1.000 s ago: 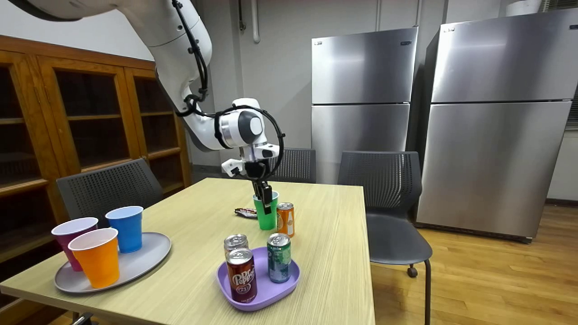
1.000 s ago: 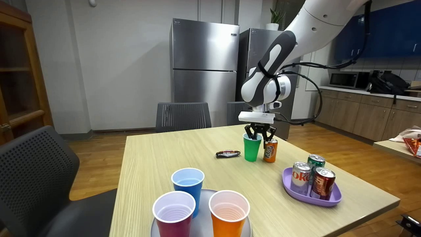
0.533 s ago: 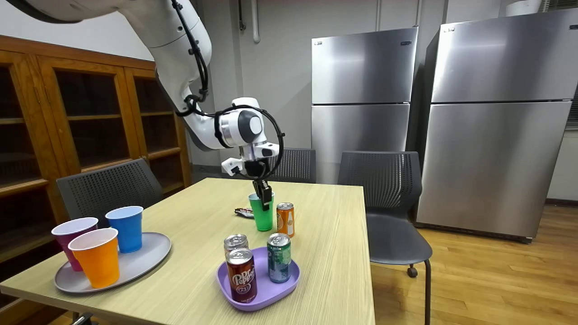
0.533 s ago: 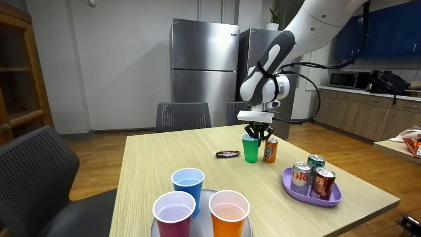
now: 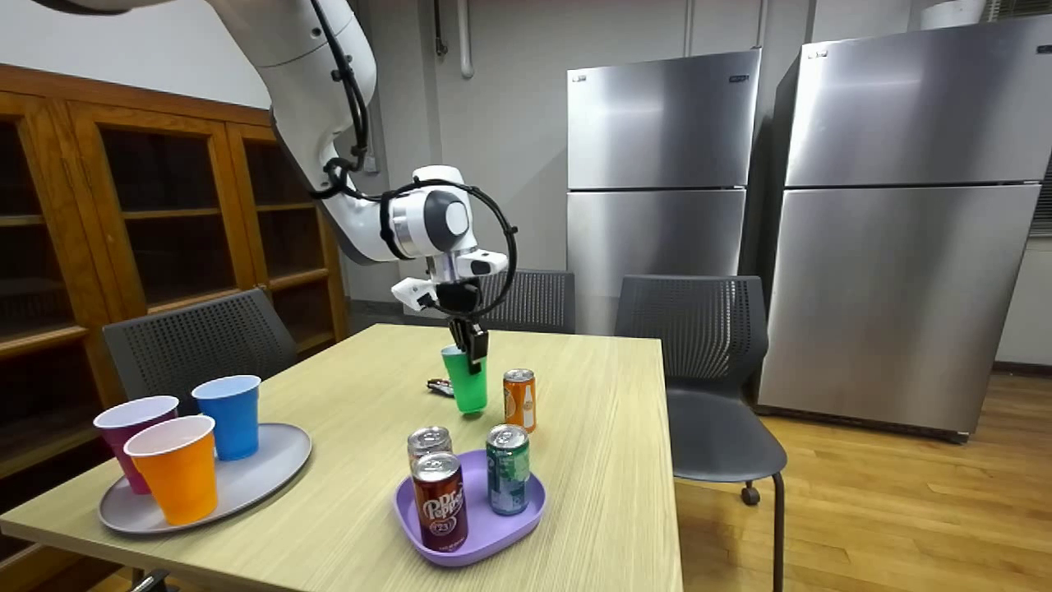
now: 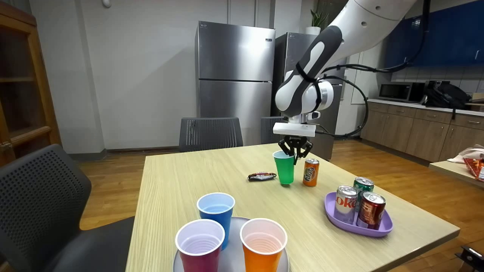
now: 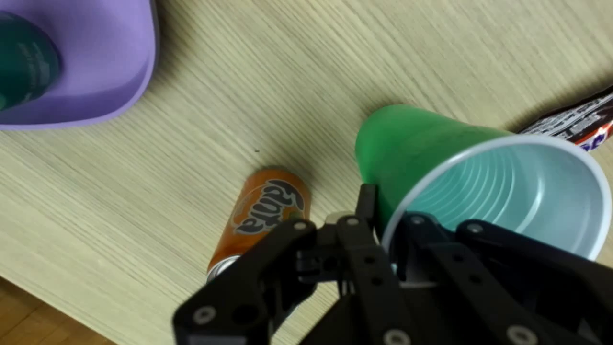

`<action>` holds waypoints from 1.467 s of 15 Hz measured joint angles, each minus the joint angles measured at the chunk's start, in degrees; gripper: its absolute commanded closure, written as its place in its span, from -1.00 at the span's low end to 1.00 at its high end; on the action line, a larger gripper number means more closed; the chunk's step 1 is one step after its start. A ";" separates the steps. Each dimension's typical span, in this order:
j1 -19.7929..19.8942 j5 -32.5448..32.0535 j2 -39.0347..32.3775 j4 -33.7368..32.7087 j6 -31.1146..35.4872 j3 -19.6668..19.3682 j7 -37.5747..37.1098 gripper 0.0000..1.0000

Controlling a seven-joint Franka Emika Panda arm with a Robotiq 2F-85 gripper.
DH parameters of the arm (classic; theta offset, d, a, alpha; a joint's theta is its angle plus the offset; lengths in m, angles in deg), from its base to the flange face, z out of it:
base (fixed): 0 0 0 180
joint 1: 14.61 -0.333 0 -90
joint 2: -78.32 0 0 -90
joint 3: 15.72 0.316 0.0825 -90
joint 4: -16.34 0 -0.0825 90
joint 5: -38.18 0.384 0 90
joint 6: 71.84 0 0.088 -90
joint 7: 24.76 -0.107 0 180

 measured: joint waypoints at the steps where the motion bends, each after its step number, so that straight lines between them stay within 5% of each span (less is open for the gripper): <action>1: 0.01 0.00 1.32 1.31 0.23 0.53 2.05 0.97; 22: 4.67 14.19 25.86 31.09 2.85 15.73 56.11 0.97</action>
